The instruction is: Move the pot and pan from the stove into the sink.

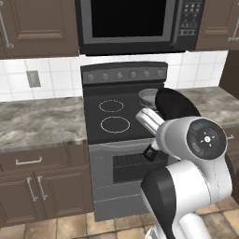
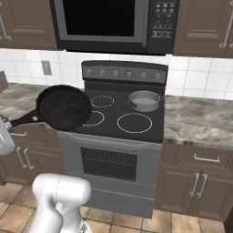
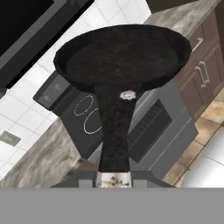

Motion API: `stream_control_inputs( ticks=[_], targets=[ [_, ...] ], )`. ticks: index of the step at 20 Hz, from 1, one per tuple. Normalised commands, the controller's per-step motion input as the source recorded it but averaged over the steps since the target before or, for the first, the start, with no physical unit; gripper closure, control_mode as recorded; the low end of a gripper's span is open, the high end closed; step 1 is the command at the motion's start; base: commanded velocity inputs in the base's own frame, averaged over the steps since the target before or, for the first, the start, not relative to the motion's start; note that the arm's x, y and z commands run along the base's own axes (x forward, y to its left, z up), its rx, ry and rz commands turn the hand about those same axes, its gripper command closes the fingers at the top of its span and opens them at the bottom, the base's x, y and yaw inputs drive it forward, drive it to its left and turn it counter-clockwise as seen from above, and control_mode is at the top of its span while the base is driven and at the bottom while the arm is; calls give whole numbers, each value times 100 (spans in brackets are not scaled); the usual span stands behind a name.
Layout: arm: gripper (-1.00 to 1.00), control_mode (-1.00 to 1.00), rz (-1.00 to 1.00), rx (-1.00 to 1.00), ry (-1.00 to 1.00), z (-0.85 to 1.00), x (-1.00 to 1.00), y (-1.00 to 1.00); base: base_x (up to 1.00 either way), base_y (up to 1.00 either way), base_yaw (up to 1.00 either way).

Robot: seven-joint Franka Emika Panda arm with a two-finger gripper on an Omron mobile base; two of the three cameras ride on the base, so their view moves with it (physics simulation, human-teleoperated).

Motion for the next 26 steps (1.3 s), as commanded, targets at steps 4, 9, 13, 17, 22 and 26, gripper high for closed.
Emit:
stream_control_inputs(
  ticks=[4, 9, 13, 17, 22, 26],
  targets=[
    [100, 100, 0, 0, 0, 0, 0, 0, -3, -15, 22],
    [100, 100, 0, 0, 0, 0, 0, 0, -3, -26, 34],
    [100, 100, 0, 0, 0, 0, 0, 0, -9, -17, 40],
    [100, 100, 0, 0, 0, 0, 0, 0, -9, -17, 40],
    [100, 100, 0, 0, 0, 0, 0, 0, -11, -17, 40],
    [100, 100, 0, 0, 0, 0, 0, 0, -13, -18, 39]
  ],
)
